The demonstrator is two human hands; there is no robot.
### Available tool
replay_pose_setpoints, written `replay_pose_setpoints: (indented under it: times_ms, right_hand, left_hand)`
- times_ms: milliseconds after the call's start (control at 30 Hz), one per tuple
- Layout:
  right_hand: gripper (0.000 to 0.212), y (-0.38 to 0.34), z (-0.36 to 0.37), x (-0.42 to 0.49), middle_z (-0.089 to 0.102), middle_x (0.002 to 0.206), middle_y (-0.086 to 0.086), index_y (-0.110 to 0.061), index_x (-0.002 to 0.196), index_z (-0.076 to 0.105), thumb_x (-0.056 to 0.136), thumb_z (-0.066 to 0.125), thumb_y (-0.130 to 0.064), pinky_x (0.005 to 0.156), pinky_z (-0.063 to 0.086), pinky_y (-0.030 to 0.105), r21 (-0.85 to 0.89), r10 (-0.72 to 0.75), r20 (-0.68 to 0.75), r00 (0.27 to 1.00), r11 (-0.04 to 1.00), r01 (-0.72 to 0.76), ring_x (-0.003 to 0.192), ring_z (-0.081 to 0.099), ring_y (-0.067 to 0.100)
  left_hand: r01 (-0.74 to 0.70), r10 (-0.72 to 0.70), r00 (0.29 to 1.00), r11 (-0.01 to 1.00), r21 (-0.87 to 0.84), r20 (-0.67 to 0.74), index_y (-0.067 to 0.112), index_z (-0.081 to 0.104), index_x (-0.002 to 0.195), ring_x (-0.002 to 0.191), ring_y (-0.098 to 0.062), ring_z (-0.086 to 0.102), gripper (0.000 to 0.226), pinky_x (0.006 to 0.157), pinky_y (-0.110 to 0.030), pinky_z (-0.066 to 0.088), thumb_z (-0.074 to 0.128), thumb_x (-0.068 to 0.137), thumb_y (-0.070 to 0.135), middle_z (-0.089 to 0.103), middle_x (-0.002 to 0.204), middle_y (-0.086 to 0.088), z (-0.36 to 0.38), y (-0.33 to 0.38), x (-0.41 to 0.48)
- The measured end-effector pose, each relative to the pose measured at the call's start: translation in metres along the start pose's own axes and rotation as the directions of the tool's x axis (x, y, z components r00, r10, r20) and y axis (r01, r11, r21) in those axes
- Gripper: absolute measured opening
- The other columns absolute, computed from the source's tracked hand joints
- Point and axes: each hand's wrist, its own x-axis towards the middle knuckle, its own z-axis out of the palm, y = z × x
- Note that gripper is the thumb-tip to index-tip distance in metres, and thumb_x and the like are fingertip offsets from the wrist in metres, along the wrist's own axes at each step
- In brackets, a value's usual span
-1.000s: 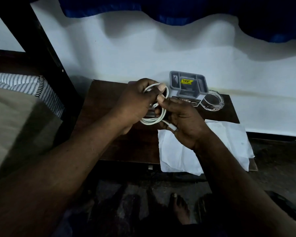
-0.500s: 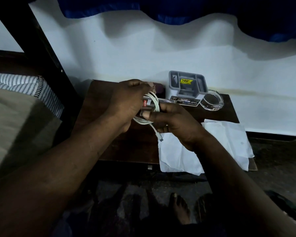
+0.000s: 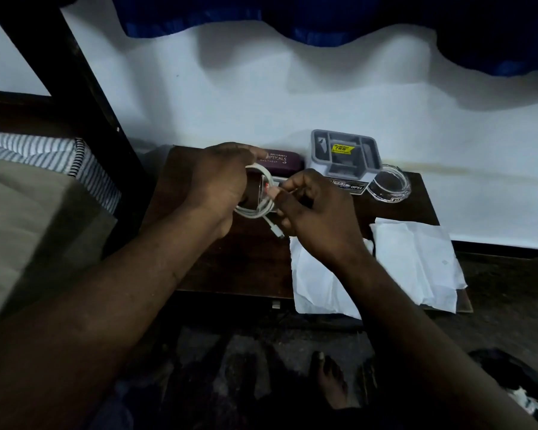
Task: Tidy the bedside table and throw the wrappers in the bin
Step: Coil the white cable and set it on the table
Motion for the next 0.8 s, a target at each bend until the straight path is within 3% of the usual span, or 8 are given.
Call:
replay_pose_setpoints:
  times_ms: [100,233,333,400,467,533,633,800]
  right_hand:
    - [0.041,-0.008,0.006,-0.003,0.070,0.075,-0.009,-0.028,0.088,0.062,0.077,0.080,-0.063,0.072,0.057,0.036,-0.151,-0.009,-0.053,0.999,0.989,0.001,0.074,0.068,0.007]
    - [0.047,-0.016,0.014,-0.004,0.065,0.075,-0.013,-0.027,0.090,0.058,0.073,0.082,-0.064,0.071,0.053,0.030,-0.174,0.058,-0.113,0.992,0.982,-0.077,0.076,0.064,0.004]
    - [0.038,-0.019,0.018,0.000,0.070,0.086,-0.014,-0.026,0.102,0.062,0.079,0.086,-0.047,0.077,0.056,0.026,-0.035,0.095,-0.055,0.994,0.995,-0.097,0.083,0.068,0.000]
    - [0.032,-0.016,0.020,0.004,0.076,0.094,-0.007,-0.024,0.106,0.068,0.082,0.086,-0.034,0.085,0.062,0.036,0.109,0.123,0.008,0.992,0.986,-0.124,0.088,0.073,0.008]
    - [0.021,-0.016,0.022,0.005,0.080,0.094,0.002,-0.021,0.100,0.072,0.083,0.084,-0.020,0.086,0.063,0.042,0.257,0.150,0.061,0.987,0.953,-0.160,0.089,0.077,0.019]
    - [0.009,-0.019,0.022,0.006,0.080,0.088,0.009,-0.016,0.090,0.074,0.086,0.080,-0.010,0.081,0.062,0.040,0.395,0.158,0.110,0.981,0.899,-0.189,0.083,0.077,0.025]
    - [0.018,-0.024,0.022,0.007,0.077,0.079,0.005,-0.014,0.080,0.074,0.095,0.069,-0.004,0.071,0.056,0.024,0.519,0.156,0.208,0.965,0.819,-0.244,0.075,0.071,0.015]
    - [0.018,-0.025,0.034,0.010,0.075,0.086,0.005,-0.008,0.093,0.072,0.102,0.057,-0.006,0.073,0.051,0.027,0.570,0.166,0.380,0.910,0.732,-0.372,0.079,0.067,0.014]
  left_hand:
    - [0.090,-0.085,0.994,0.994,-0.065,0.073,0.015,0.075,0.086,0.041,0.000,0.052,0.025,0.041,-0.013,0.035,0.056,0.101,0.015,0.063,0.051,0.013,-0.001,0.004,-0.004]
    - [0.119,-0.105,0.985,0.988,-0.101,0.138,0.015,0.074,0.082,0.042,-0.004,0.048,0.028,0.041,-0.016,0.032,0.059,0.102,0.028,0.058,0.048,0.011,-0.007,0.004,-0.003]
    - [0.140,-0.106,0.977,0.973,-0.183,0.184,0.012,0.070,0.080,0.046,-0.006,0.047,0.022,0.041,-0.016,0.032,0.068,0.096,0.027,0.055,0.047,0.010,-0.014,0.006,0.001]
    - [0.125,-0.078,0.974,0.967,-0.220,0.213,0.010,0.068,0.079,0.041,-0.003,0.049,0.014,0.038,-0.012,0.033,0.073,0.091,0.013,0.058,0.051,0.007,-0.015,0.008,0.001]
    - [0.098,-0.051,0.975,0.973,-0.211,0.218,0.007,0.069,0.083,0.042,-0.004,0.056,0.008,0.039,-0.011,0.037,0.074,0.088,0.002,0.065,0.060,0.000,-0.018,0.006,0.001]
    - [0.008,0.017,0.982,0.991,-0.131,0.188,0.006,0.072,0.088,0.049,-0.007,0.062,0.005,0.046,-0.014,0.045,0.077,0.088,0.007,0.070,0.067,-0.003,-0.024,-0.001,0.006]
    - [-0.107,0.106,0.983,0.994,-0.002,0.148,0.010,0.074,0.086,0.053,-0.006,0.064,0.010,0.052,-0.016,0.048,0.080,0.088,0.018,0.072,0.066,0.002,-0.033,-0.008,0.011]
    - [-0.127,0.128,0.983,0.992,-0.018,0.135,0.007,0.072,0.099,0.041,-0.007,0.059,0.008,0.043,-0.015,0.044,0.074,0.093,0.012,0.067,0.056,0.004,-0.043,-0.008,0.012]
